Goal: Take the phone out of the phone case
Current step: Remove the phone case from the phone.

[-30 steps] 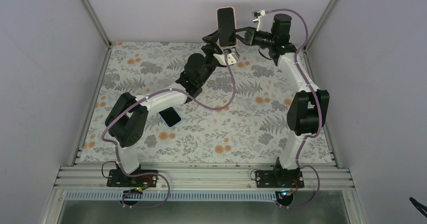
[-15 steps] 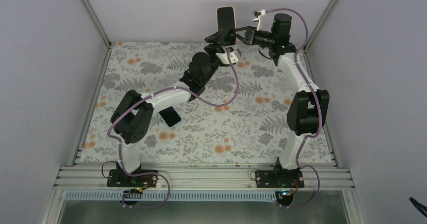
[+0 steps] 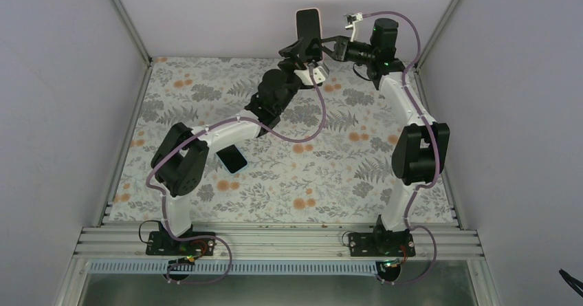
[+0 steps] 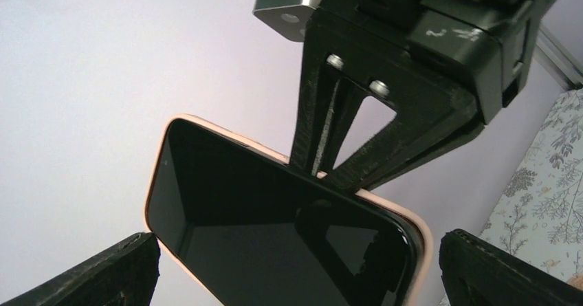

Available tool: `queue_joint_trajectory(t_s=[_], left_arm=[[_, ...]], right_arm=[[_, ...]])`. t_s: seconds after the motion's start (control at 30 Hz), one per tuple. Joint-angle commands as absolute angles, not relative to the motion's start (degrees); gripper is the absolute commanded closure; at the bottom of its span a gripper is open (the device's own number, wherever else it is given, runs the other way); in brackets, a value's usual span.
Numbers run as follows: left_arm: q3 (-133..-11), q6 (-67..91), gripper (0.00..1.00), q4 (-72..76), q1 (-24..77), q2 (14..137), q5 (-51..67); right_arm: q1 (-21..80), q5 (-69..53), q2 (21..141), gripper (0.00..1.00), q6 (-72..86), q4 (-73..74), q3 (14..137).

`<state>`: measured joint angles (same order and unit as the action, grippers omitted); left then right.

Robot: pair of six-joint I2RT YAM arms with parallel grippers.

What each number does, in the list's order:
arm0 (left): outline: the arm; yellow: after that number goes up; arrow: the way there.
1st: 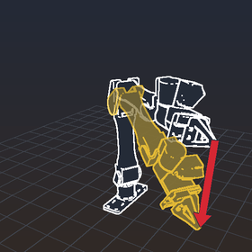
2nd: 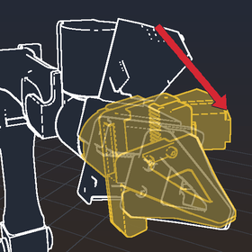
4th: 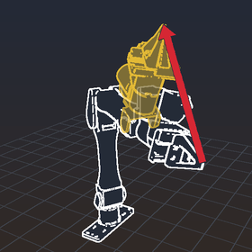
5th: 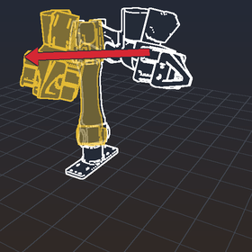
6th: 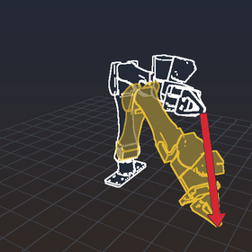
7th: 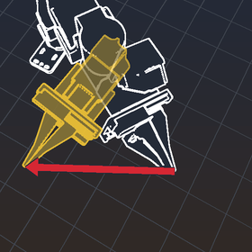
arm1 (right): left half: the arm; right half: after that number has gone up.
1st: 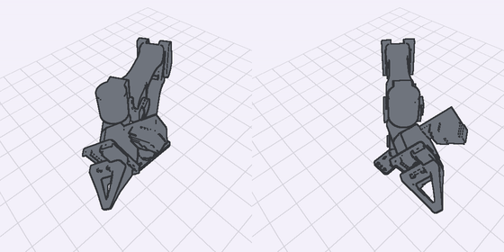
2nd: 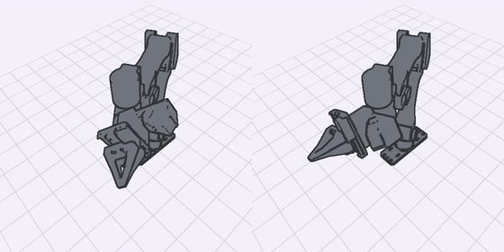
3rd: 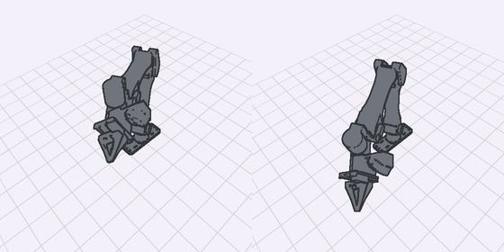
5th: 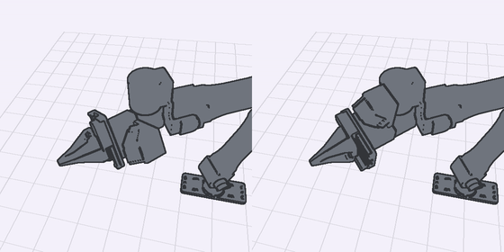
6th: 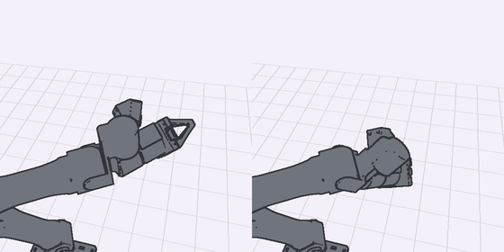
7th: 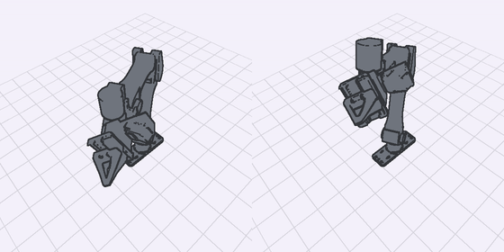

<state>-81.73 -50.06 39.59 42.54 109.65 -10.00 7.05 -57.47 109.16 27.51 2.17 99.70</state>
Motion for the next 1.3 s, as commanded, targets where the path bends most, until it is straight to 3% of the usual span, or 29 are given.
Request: queue_joint_trajectory(t_s=[0.0,0.53,0.93,1.1,1.2,1.27], left_arm=[[-84.56,-48.14,0.00,39.46,42.36,109.66,-10.90],[-88.48,-51.57,0.00,47.90,39.69,113.53,-21.75],[-83.27,-66.31,0.03,76.21,38.64,116.89,-24.69],[-88.60,-68.63,0.21,78.31,38.93,122.60,-25.10],[-92.12,-68.24,0.45,77.53,39.00,124.64,-25.40],[-92.79,-68.10,0.56,78.13,39.19,125.04,-24.89]], right_arm=[[7.21,-59.46,106.78,0.97,27.72,-1.68,100.35],[7.56,-59.20,105.33,0.97,26.47,-0.64,99.76],[8.40,-66.75,105.65,0.97,27.42,-0.53,98.65],[9.73,-69.98,104.41,0.97,25.15,1.64,99.58],[10.07,-71.04,103.72,0.97,23.53,3.83,100.66],[10.11,-71.34,103.64,0.97,21.50,6.85,101.71]])
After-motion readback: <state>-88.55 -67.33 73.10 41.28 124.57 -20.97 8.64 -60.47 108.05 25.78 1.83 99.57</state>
